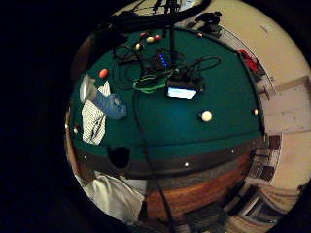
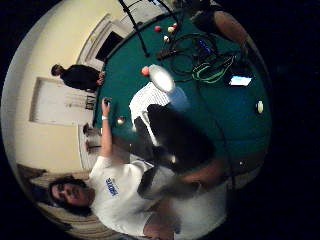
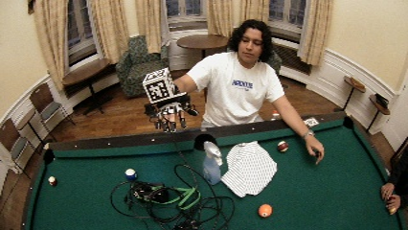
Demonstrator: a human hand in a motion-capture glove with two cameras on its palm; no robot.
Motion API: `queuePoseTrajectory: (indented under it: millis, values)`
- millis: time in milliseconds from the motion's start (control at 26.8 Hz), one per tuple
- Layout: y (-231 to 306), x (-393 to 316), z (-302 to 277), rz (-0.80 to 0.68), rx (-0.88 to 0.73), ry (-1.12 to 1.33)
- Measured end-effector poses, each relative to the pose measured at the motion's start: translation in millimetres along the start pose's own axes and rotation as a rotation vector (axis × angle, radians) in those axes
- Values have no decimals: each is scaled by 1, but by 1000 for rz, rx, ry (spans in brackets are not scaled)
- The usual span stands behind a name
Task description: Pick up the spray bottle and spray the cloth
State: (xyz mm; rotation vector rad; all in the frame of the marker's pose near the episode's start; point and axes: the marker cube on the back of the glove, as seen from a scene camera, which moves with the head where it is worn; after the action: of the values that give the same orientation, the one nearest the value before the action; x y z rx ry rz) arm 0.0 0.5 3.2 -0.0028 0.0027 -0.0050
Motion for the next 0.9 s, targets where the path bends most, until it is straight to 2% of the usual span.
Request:
queuePoseTrajectory:
  millis: [634,746,896]
  values:
    - [13,35,93,7,-82,-82]
    - [17,42,111,13,-93,-171]
    - [15,46,133,17,-99,-421]
